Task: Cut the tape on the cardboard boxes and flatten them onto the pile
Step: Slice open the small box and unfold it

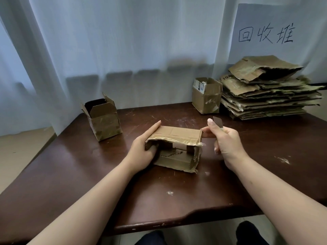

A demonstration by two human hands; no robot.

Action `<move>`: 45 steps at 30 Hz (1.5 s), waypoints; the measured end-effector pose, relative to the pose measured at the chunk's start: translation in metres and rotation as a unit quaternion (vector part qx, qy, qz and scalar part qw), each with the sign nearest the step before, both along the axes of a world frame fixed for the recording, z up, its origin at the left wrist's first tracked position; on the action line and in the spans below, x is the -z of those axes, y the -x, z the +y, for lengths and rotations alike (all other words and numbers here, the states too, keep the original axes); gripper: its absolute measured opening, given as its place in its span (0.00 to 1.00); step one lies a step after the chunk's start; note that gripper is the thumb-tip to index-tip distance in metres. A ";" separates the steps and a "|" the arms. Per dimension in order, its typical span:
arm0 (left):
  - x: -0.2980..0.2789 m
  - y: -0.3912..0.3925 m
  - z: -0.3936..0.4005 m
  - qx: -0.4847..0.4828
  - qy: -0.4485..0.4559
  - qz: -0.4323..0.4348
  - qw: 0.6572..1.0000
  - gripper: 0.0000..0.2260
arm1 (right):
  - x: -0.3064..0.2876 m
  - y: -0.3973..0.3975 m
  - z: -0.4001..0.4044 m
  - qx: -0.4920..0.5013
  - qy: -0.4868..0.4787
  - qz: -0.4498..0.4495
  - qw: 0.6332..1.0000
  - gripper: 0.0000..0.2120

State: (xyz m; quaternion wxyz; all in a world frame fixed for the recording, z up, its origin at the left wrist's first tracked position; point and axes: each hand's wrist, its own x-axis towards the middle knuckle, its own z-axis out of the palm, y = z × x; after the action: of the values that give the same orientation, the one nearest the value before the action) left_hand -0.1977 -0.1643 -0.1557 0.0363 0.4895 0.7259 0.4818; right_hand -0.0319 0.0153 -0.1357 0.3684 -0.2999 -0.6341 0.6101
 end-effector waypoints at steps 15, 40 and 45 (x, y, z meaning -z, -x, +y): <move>0.003 0.002 -0.001 0.062 -0.015 -0.056 0.996 0.35 | -0.004 0.028 0.013 -0.235 0.059 -0.101 0.965 0.23; -0.006 0.000 0.026 0.091 -0.034 -0.369 0.925 0.29 | -0.003 0.018 0.019 -0.376 0.093 -0.080 0.918 0.25; -0.025 0.014 0.030 -0.022 0.064 -0.220 0.973 0.15 | -0.012 0.016 0.022 -0.353 0.037 -0.085 0.931 0.28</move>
State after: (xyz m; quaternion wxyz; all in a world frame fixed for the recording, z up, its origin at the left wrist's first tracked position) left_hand -0.2119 -0.1341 -0.1306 0.2157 0.3517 0.7399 0.5313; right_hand -0.0482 0.0370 -0.1233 0.0628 -0.1203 -0.7051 0.6960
